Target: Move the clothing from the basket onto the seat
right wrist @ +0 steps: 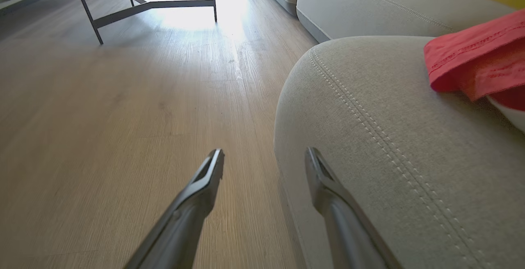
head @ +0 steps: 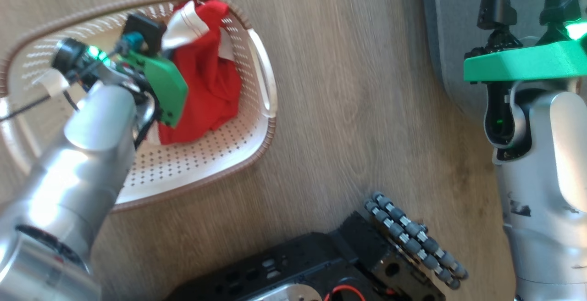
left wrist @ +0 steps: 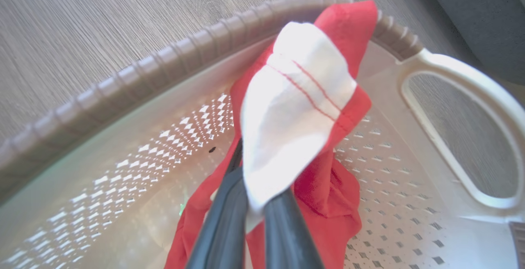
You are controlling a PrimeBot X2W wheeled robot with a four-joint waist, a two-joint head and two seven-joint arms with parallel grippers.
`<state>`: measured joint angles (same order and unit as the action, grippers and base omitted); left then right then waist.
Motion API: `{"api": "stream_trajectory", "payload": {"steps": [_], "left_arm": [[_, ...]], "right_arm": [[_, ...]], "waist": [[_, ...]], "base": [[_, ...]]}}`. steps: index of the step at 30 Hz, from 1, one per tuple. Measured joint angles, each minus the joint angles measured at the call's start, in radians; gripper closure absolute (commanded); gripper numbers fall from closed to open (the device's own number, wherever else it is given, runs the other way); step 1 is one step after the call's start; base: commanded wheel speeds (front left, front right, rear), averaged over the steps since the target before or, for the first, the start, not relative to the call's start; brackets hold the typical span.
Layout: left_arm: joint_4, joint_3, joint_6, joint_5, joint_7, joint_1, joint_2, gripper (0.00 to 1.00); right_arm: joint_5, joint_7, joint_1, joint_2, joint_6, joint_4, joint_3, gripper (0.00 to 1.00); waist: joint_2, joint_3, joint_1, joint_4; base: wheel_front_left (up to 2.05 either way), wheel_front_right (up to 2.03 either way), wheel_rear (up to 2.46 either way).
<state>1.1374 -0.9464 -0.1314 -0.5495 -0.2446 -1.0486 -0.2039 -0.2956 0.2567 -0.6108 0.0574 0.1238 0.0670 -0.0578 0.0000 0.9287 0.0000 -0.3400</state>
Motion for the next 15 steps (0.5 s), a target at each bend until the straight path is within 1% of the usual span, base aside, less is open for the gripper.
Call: {"api": "stream_trajectory", "payload": {"steps": [5,9,15], "left_arm": [[-0.024,-0.012,0.000,-0.038,-0.005,0.066,0.016,1.00],[-0.080,-0.003,0.000,-0.051,-0.005,0.102,0.021,1.00],[-0.165,0.068,0.000,-0.044,-0.007,0.187,0.023,1.00]], "right_arm": [[0.015,0.000,0.002,0.001,0.000,0.012,0.008,0.00],[0.025,0.000,0.006,0.008,0.000,0.022,0.008,0.00],[0.030,0.000,0.026,0.042,0.000,0.060,-0.011,0.00]], "waist": [[0.0001,-0.065,-0.0001,0.029],[0.0000,-0.123,-0.0001,0.056],[0.0000,-0.237,-0.0001,0.102]], "base": [[0.00,0.00,0.00],[0.00,0.00,0.00],[0.00,0.00,0.00]]}}
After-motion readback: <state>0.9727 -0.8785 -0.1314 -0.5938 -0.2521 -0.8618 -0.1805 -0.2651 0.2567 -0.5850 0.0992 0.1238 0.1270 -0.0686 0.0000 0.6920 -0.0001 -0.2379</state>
